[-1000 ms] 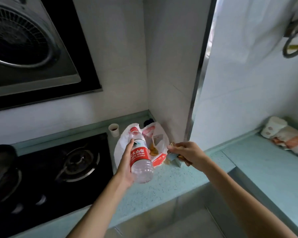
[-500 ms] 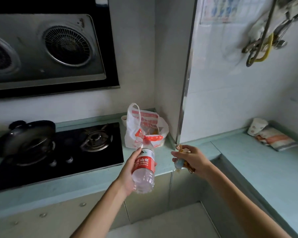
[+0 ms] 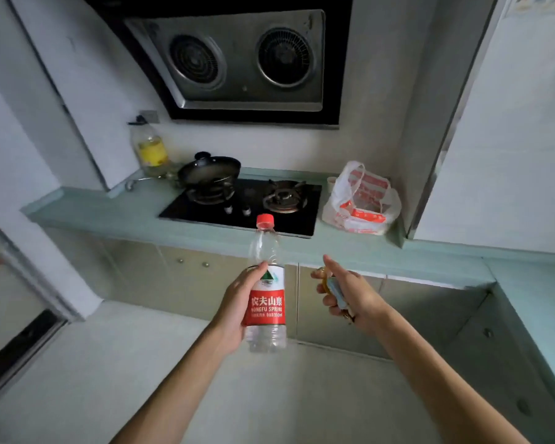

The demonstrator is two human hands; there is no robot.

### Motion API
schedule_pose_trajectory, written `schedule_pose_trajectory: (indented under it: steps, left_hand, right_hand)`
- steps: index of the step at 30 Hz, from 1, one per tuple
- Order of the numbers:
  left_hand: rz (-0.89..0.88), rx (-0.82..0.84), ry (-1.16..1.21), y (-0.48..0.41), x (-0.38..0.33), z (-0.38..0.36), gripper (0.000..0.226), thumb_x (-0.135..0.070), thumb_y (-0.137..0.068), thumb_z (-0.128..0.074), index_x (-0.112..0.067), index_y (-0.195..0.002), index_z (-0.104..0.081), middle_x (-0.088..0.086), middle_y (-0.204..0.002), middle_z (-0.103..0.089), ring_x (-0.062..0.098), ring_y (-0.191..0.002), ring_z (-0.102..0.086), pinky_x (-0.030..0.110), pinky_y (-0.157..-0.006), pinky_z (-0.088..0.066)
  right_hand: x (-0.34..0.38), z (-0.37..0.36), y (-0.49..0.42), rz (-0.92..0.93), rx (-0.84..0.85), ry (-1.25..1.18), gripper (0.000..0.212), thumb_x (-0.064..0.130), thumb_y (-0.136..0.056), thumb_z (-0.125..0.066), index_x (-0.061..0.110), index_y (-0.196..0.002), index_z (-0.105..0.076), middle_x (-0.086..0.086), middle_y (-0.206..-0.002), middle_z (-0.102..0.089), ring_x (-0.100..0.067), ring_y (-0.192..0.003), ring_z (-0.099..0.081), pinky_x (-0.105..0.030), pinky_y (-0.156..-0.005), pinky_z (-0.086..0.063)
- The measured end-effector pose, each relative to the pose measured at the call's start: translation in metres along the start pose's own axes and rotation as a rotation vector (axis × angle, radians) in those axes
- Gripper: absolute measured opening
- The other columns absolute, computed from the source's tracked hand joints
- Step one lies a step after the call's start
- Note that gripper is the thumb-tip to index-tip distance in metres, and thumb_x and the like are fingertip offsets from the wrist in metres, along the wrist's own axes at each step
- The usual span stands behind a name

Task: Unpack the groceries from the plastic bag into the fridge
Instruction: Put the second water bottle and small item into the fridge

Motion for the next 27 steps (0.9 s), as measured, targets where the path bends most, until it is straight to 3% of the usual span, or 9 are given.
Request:
schedule_pose_trajectory:
  steps: [5, 9, 13, 16, 20, 23, 25, 27]
  left_hand:
    - [-0.252, -0.188, -0.142, 0.096, -0.026, 0.077, 0.043, -0.04, -0.076, -0.075, -0.022, -0.113, -0.064, 0.009, -0.106, -0.074, 0.027, -0.094, -0.073, 0.039, -0.078, -0.057]
    - [-0.381, -0.376, -0.158, 0.173, -0.041, 0.151, 0.05, -0.04, -0.075, -0.079, -0.03, -0.12, -0.06, -0.002, -0.107, -0.075, 0.02, -0.094, -0.074, 0.036, -0.078, -0.059]
    - [-0.483, -0.546, -0.156, 0.259, -0.052, 0.239, 0.056, -0.037, -0.072, -0.077, -0.033, -0.124, -0.057, -0.008, -0.11, -0.073, 0.016, -0.096, -0.073, 0.036, -0.079, -0.06]
    - [-0.516, -0.682, -0.192, 0.327, -0.055, 0.307, 0.055, -0.038, -0.072, -0.077, -0.034, -0.123, -0.057, -0.011, -0.113, -0.071, 0.013, -0.098, -0.072, 0.031, -0.077, -0.06]
    - [-0.553, -0.848, -0.208, 0.423, -0.061, 0.401, 0.056, -0.045, -0.07, -0.083, -0.036, -0.12, -0.059, -0.009, -0.121, -0.067, 0.019, -0.106, -0.069, 0.038, -0.085, -0.059]
    - [-0.562, -0.996, -0.232, 0.499, -0.061, 0.461, 0.059, -0.049, -0.071, -0.08, -0.036, -0.123, -0.056, -0.008, -0.123, -0.065, 0.019, -0.106, -0.068, 0.037, -0.085, -0.059]
    - [-0.566, -1.055, -0.26, 0.542, -0.06, 0.486, 0.059, -0.048, -0.073, -0.078, -0.033, -0.126, -0.055, -0.006, -0.124, -0.065, 0.02, -0.107, -0.068, 0.039, -0.088, -0.059]
    - [-0.575, -1.121, -0.284, 0.591, -0.058, 0.512, 0.059, -0.047, -0.074, -0.074, -0.031, -0.127, -0.055, -0.006, -0.122, -0.067, 0.017, -0.106, -0.069, 0.036, -0.087, -0.059]
  right_hand:
    - [-0.008, -0.107, 0.03, 0.014, 0.204, 0.15, 0.036, 0.041, -0.09, -0.045, 0.013, -0.099, -0.067, -0.004, -0.076, -0.056, -0.011, -0.047, -0.045, -0.023, -0.043, -0.031]
    - [-0.017, -0.207, 0.059, 0.085, 0.403, 0.301, 0.032, 0.039, -0.091, -0.045, 0.021, -0.104, -0.069, -0.004, -0.081, -0.064, -0.017, -0.056, -0.049, -0.03, -0.053, -0.031]
    - [-0.031, -0.322, 0.1, 0.146, 0.577, 0.369, 0.036, 0.044, -0.086, -0.059, 0.016, -0.108, -0.066, -0.007, -0.088, -0.073, -0.022, -0.062, -0.053, -0.041, -0.062, -0.031]
    - [-0.043, -0.412, 0.133, 0.189, 0.69, 0.321, 0.032, 0.034, -0.096, -0.054, 0.009, -0.113, -0.063, -0.012, -0.096, -0.073, -0.021, -0.065, -0.062, -0.038, -0.06, -0.039]
    - [-0.065, -0.536, 0.19, 0.185, 0.865, 0.311, 0.034, 0.037, -0.098, -0.05, 0.01, -0.114, -0.062, -0.012, -0.103, -0.073, -0.021, -0.073, -0.068, -0.031, -0.06, -0.047]
    - [-0.087, -0.62, 0.233, 0.156, 0.955, 0.404, 0.034, 0.042, -0.098, -0.049, 0.014, -0.112, -0.061, -0.005, -0.1, -0.075, -0.019, -0.065, -0.064, -0.024, -0.046, -0.034]
    - [-0.099, -0.668, 0.26, 0.154, 1.022, 0.423, 0.037, 0.044, -0.097, -0.049, 0.013, -0.113, -0.061, -0.005, -0.098, -0.076, -0.016, -0.057, -0.058, -0.026, -0.048, -0.025]
    - [-0.108, -0.719, 0.293, 0.183, 1.093, 0.461, 0.04, 0.046, -0.094, -0.053, 0.012, -0.111, -0.062, -0.007, -0.095, -0.075, -0.015, -0.053, -0.054, -0.026, -0.048, -0.027]
Point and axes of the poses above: each hand's wrist, its own y-axis away from the middle knuckle, its own z-axis out of the back of the hand, x = y × z, the point moved 9 cm from there along -y, towards the middle knuckle
